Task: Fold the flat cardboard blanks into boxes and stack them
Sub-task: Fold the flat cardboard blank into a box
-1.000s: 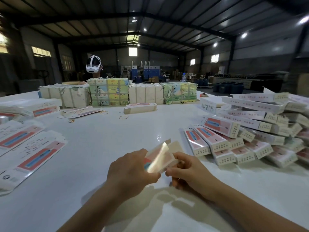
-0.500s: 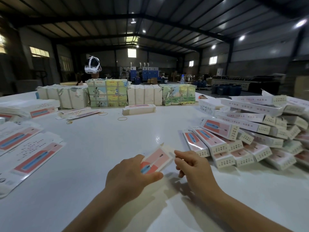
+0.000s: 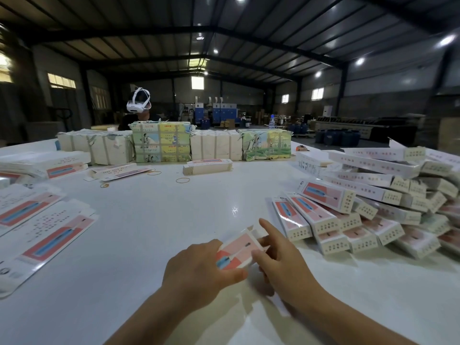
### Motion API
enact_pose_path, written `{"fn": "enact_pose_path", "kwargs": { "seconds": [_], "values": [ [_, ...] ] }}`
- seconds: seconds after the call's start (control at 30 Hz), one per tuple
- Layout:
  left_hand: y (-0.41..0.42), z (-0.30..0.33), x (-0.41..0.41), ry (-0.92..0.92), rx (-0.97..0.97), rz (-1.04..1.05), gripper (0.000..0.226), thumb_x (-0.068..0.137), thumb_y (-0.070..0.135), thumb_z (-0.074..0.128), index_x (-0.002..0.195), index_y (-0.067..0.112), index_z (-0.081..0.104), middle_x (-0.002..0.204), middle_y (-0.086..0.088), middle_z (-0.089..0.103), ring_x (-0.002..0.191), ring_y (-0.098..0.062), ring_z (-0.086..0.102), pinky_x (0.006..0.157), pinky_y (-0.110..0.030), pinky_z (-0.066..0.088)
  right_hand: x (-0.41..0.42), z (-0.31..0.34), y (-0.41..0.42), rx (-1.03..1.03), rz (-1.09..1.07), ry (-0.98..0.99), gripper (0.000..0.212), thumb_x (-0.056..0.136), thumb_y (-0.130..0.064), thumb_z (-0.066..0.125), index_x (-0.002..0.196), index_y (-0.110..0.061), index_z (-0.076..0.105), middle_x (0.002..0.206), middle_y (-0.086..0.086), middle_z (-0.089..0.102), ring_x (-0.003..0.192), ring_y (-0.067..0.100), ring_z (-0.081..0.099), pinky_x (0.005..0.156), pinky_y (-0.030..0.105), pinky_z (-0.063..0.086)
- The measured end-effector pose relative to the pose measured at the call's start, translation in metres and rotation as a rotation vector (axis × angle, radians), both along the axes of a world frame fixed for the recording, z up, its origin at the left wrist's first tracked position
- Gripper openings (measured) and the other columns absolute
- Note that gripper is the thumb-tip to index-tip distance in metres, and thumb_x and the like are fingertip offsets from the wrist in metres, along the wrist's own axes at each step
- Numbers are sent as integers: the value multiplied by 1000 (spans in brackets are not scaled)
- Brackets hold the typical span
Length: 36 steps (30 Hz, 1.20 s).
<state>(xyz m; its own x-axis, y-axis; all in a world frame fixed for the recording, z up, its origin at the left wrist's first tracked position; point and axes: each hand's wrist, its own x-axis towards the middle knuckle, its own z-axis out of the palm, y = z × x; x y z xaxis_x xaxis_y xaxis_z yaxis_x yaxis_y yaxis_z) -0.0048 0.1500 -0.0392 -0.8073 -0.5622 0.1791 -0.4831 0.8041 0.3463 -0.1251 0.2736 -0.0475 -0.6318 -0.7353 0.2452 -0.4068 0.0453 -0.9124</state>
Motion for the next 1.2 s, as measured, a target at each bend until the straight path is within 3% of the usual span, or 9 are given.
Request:
{"fn": "enact_pose_path", "kwargs": {
  "seconds": [0.23,0.4,0.57,0.73,0.83,0.93,1.0,1.07,1.2],
  "values": [
    [4,1,2,-68,-53,-46,61,71,79,49,116,38,45,111,20,56,79,-8,58,67,-15,48,-4,5,3,94,-13,-104,48,94,-18,56,135,-40,42,105,-3,54,100,15,64,86,31,56],
    [5,1,2,-54,-75,-41,58,72,78,49,113,37,46,108,18,57,80,-7,56,75,-23,53,-3,5,3,64,-49,-148,12,91,-13,57,95,-22,65,87,1,68,61,-1,63,48,16,46],
    [8,-1,1,-53,-106,-40,55,73,77,49,110,38,45,110,18,56,76,-7,53,69,-19,46,-1,3,1,107,6,-188,22,96,-11,48,85,-12,68,56,-12,65,41,-6,53,39,5,34],
    [7,0,0,-34,-64,-15,56,74,78,48,112,37,44,106,19,55,82,-9,58,69,-17,48,-1,5,0,104,-54,-128,12,94,-23,56,104,-26,62,106,-5,62,97,8,63,85,24,54],
    [6,4,2,42,-21,10,47,74,78,47,99,39,43,88,22,50,70,-7,56,54,-15,37,-9,11,3,104,-265,131,67,84,-33,70,141,-31,33,139,-3,32,124,20,43,103,41,44],
    [7,5,2,78,7,19,50,73,77,48,101,36,49,86,22,51,69,-8,55,54,-16,35,-12,15,4,-45,-168,-348,89,80,-25,74,148,-35,18,140,9,44,112,28,57,83,42,54],
    [10,5,-1,81,20,3,53,71,80,47,99,35,48,82,20,52,70,-8,55,53,-15,33,-11,14,1,-181,62,-845,76,74,-14,73,141,-15,37,109,21,66,92,34,69,64,40,58],
    [13,5,-3,62,36,-13,58,70,82,44,104,35,48,87,19,53,73,-10,56,55,-15,35,-14,13,0,-238,144,-965,50,72,-6,69,119,3,52,89,23,71,84,37,71,56,35,58],
    [16,5,-5,59,15,-10,55,72,80,44,103,35,48,86,18,53,72,-9,55,57,-16,37,-10,5,-1,-145,50,-388,19,93,-11,57,110,-4,60,93,12,73,86,25,72,74,36,60]
  ]
}}
